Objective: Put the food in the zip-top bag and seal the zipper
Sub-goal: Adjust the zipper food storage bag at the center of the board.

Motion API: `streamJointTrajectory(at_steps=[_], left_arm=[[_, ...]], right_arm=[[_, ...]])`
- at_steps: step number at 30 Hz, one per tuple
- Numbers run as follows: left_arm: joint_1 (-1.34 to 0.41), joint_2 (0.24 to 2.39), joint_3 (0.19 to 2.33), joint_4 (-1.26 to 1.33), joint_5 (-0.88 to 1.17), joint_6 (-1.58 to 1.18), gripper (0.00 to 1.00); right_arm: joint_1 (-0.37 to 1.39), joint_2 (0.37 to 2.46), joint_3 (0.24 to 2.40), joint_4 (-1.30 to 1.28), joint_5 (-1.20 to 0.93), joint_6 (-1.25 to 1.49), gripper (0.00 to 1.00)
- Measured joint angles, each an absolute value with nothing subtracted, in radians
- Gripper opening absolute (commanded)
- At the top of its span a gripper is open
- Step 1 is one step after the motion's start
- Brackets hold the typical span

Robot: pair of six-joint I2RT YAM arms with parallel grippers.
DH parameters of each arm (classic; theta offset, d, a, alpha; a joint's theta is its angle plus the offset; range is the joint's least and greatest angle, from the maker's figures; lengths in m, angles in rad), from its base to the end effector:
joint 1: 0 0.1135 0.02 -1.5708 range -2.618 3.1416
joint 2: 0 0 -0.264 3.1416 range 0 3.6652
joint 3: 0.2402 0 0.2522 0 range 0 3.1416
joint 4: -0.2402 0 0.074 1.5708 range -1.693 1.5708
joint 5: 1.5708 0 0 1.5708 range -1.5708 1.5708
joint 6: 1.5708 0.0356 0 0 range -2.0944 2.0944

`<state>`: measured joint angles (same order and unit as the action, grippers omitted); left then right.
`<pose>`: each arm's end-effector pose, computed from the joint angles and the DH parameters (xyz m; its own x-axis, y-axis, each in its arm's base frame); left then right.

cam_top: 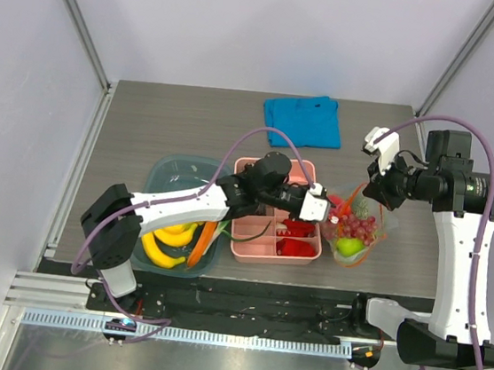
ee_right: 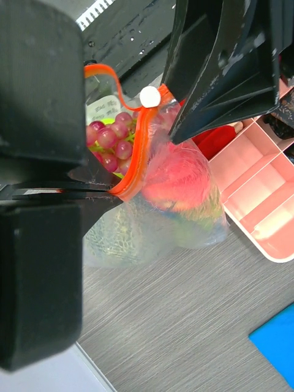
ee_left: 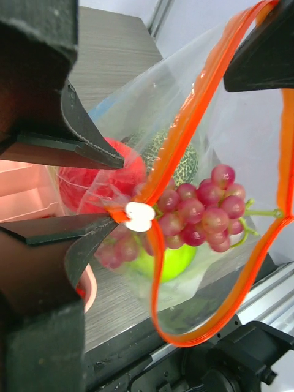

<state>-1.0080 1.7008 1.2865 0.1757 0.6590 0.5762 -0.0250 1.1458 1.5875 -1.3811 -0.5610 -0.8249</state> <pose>0.1960 -0.3515 0.3074 0.4315 0.1233 -0.8936 0.8956 -0.1772 0.4081 0.1688 0.0147 0.4289 -0.3326 -0.6138 -0.7160 -0.7914 0.5946 -0.1421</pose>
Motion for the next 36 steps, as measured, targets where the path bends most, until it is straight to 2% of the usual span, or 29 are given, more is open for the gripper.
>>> streamJointTrajectory(at_steps=[4, 7, 8, 10, 14, 17, 19, 20, 21, 24, 26, 27, 31, 36], left_arm=[[-1.009, 1.709, 1.286, 0.175, 0.659, 0.582, 0.34], [-1.011, 1.709, 1.286, 0.175, 0.658, 0.583, 0.22], [-1.013, 1.709, 1.286, 0.175, 0.658, 0.585, 0.11], [-1.015, 1.709, 1.286, 0.175, 0.658, 0.58, 0.0], [-1.018, 1.71, 1.292, 0.153, 0.66, 0.562, 0.0], [-1.019, 1.71, 1.323, 0.088, 0.667, 0.543, 0.0], [-1.019, 1.711, 1.347, 0.053, 0.668, 0.511, 0.0], [-1.017, 1.712, 1.359, 0.039, 0.667, 0.494, 0.0], [-1.01, 1.716, 1.38, 0.021, 0.667, 0.463, 0.0], [-0.994, 1.759, 1.474, -0.008, 0.667, 0.364, 0.0], [-0.976, 1.802, 1.544, -0.03, 0.656, 0.298, 0.0], [-0.965, 1.824, 1.578, -0.043, 0.654, 0.266, 0.0], [-0.919, 1.914, 1.675, -0.06, 0.642, 0.117, 0.0], [-0.881, 1.982, 1.71, -0.073, 0.629, -0.02, 0.0]], right_arm=[[-0.025, 1.146, 1.587, -1.381, -0.561, -0.83, 0.01], [-0.025, 1.146, 1.587, -1.381, -0.561, -0.832, 0.01], [-0.025, 1.146, 1.585, -1.381, -0.561, -0.832, 0.01], [-0.025, 1.146, 1.579, -1.381, -0.561, -0.832, 0.01], [-0.025, 1.146, 1.56, -1.382, -0.561, -0.833, 0.01], [-0.025, 1.146, 1.53, -1.378, -0.55, -0.836, 0.05], [-0.025, 1.145, 1.487, -1.368, -0.533, -0.841, 0.16], [-0.025, 1.145, 1.454, -1.364, -0.521, -0.844, 0.25], [-0.025, 1.143, 1.419, -1.359, -0.508, -0.846, 0.42], [-0.025, 1.137, 1.312, -1.358, -0.457, -0.857, 0.68], [-0.025, 1.124, 1.263, -1.349, -0.42, -0.868, 0.74], [-0.025, 1.119, 1.259, -1.348, -0.406, -0.865, 0.81], [-0.026, 1.087, 1.278, -1.324, -0.35, -0.867, 0.87], [-0.032, 1.078, 1.374, -1.307, -0.323, -0.87, 0.85]])
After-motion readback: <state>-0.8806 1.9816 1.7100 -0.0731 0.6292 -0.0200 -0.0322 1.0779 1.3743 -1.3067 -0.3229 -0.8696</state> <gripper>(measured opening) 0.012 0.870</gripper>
